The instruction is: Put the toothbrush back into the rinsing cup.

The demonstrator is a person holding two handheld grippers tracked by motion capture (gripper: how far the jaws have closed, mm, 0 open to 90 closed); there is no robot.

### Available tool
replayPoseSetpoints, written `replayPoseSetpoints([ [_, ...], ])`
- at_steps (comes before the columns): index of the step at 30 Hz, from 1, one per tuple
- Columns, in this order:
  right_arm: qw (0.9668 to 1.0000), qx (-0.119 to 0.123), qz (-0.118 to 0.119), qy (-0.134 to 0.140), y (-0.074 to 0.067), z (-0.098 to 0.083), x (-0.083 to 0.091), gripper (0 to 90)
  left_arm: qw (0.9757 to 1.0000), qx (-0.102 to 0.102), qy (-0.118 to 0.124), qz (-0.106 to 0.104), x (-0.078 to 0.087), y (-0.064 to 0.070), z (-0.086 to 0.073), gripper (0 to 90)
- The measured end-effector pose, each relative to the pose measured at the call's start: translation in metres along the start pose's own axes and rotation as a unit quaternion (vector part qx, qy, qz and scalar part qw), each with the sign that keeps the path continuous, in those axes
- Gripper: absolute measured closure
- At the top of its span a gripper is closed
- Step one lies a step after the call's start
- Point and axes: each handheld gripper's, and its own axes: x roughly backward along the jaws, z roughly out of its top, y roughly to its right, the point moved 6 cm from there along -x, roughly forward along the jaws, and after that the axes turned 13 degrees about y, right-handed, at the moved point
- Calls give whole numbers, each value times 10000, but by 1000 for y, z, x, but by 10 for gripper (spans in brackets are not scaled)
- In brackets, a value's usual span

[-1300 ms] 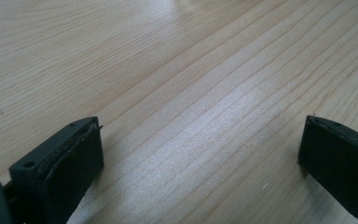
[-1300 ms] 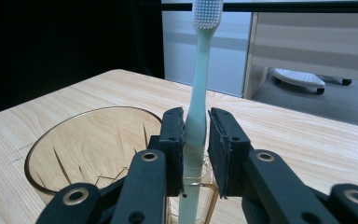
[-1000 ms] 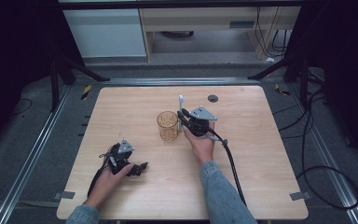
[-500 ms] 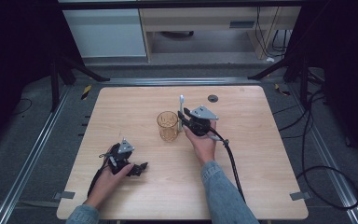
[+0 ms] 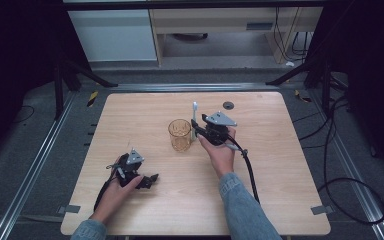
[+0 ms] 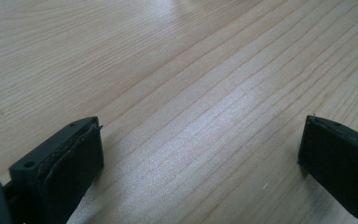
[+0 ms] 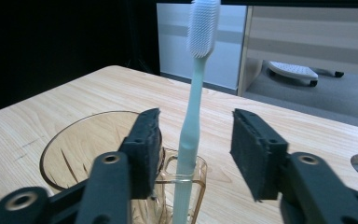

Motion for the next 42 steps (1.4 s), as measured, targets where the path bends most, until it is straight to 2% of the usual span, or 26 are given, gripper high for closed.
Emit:
replayPoseSetpoints([
  [5,9999,-28,-53,-102,2,4,4,448,10000,-3,-2,-1,0,0,0,0],
  [12,9996,85,-95,-257,2,9,10,359,10000,-1,-8,-1,0,0,0,0],
  [22,9984,62,94,-549,-2,15,19,206,10000,-1,-7,0,0,0,0,0],
  [27,9977,77,136,-660,-1,16,23,176,10000,2,-5,0,0,0,0,0],
  [32,9956,241,110,-903,0,16,29,132,10000,2,-5,1,0,0,0,0],
  [38,9936,289,125,-1085,2,18,35,106,10000,1,-4,3,0,0,0,0],
  [40,9913,377,164,-1253,2,18,40,90,10000,1,-4,3,0,0,0,0],
  [41,9913,377,164,-1253,2,18,40,90,10000,1,-4,3,0,0,0,0],
  [42,9894,431,214,-1367,2,17,44,80,10000,1,-3,3,0,0,0,0],
])
